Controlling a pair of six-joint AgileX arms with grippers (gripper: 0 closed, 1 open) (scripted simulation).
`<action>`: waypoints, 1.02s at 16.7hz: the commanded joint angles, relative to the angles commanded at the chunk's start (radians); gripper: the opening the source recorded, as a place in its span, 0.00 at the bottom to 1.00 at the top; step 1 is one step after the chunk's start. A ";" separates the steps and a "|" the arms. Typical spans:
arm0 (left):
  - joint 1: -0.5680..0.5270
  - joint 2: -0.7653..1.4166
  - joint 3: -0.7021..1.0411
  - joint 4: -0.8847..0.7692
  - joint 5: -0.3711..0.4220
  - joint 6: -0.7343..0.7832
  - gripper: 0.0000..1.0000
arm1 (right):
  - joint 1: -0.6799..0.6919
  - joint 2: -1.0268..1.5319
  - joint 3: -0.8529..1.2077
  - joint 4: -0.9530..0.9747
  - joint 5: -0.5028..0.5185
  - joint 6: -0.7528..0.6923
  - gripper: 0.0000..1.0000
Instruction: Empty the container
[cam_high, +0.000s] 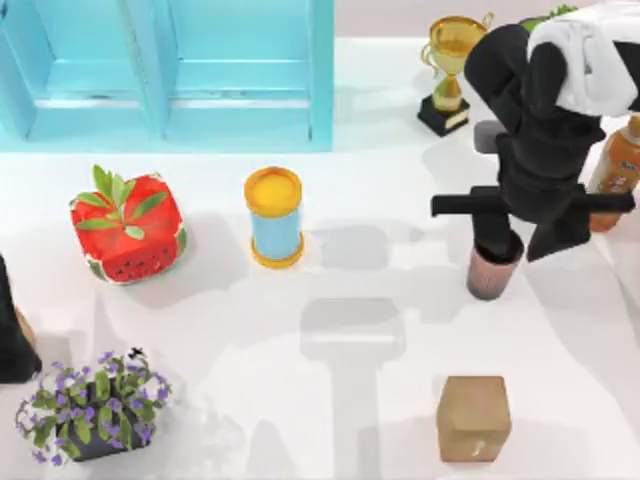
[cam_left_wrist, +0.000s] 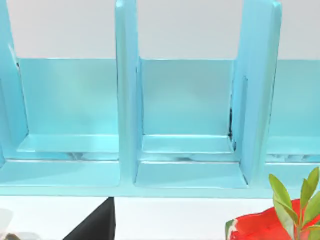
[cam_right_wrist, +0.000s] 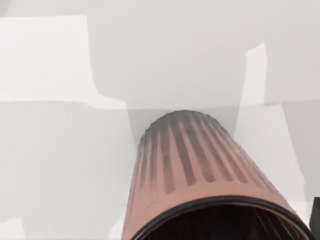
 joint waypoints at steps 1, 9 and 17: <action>0.000 0.000 0.000 0.000 0.000 0.000 1.00 | 0.000 0.000 0.000 0.000 0.000 0.000 0.68; 0.000 0.000 0.000 0.000 0.000 0.000 1.00 | 0.000 0.000 0.000 0.000 0.000 0.000 1.00; 0.000 0.000 0.000 0.000 0.000 0.000 1.00 | -0.002 -0.001 0.035 -0.035 0.000 0.001 1.00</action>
